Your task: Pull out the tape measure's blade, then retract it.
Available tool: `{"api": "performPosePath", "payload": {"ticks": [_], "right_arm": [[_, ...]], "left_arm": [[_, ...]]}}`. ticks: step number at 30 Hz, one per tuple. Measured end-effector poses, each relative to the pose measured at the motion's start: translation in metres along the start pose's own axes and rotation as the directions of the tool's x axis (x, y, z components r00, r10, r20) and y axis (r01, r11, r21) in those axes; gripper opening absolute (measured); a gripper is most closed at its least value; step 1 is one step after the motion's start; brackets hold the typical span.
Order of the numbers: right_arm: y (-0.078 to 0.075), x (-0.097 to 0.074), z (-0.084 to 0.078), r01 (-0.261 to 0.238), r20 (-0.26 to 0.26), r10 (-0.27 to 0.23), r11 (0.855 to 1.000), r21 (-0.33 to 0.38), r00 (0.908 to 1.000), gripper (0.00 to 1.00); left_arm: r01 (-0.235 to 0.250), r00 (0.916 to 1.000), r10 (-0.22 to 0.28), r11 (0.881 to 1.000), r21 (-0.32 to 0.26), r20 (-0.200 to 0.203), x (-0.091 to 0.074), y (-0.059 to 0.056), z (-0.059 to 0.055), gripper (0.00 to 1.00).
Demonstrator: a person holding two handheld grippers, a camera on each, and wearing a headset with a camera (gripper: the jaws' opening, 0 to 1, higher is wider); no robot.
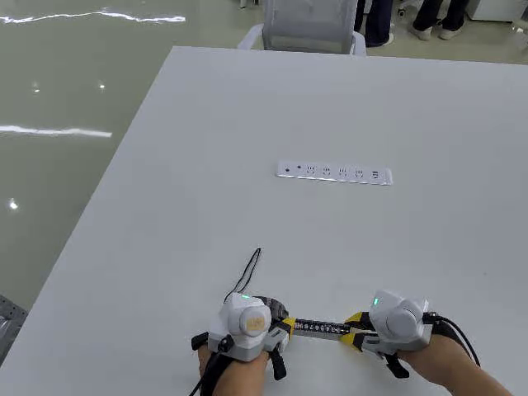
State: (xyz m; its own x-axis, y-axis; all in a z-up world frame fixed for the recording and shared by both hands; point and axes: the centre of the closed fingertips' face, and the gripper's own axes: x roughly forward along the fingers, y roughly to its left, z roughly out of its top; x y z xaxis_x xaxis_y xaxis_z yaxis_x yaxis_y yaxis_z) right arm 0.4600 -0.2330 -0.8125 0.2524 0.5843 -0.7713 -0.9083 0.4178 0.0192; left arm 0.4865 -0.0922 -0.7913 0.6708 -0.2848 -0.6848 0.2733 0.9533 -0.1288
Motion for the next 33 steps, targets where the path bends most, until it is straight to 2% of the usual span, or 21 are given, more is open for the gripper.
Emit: {"api": "performPosePath", "payload": {"ticks": [15,33], "right_arm": [[-0.0004,0.0030,0.0017,-0.005,0.003,0.005,1.000,0.012,1.0000,0.14],[0.0032,0.0096,0.0086,-0.012,-0.004,0.012,1.000,-0.005,0.9999,0.14]], "left_arm": [[-0.001,1.0000,0.001,1.000,-0.002,0.002,-0.0002,0.0001,0.0002,0.62],[0.000,1.0000,0.000,1.000,-0.003,0.002,0.0010,0.0002,-0.0004,0.62]]}}
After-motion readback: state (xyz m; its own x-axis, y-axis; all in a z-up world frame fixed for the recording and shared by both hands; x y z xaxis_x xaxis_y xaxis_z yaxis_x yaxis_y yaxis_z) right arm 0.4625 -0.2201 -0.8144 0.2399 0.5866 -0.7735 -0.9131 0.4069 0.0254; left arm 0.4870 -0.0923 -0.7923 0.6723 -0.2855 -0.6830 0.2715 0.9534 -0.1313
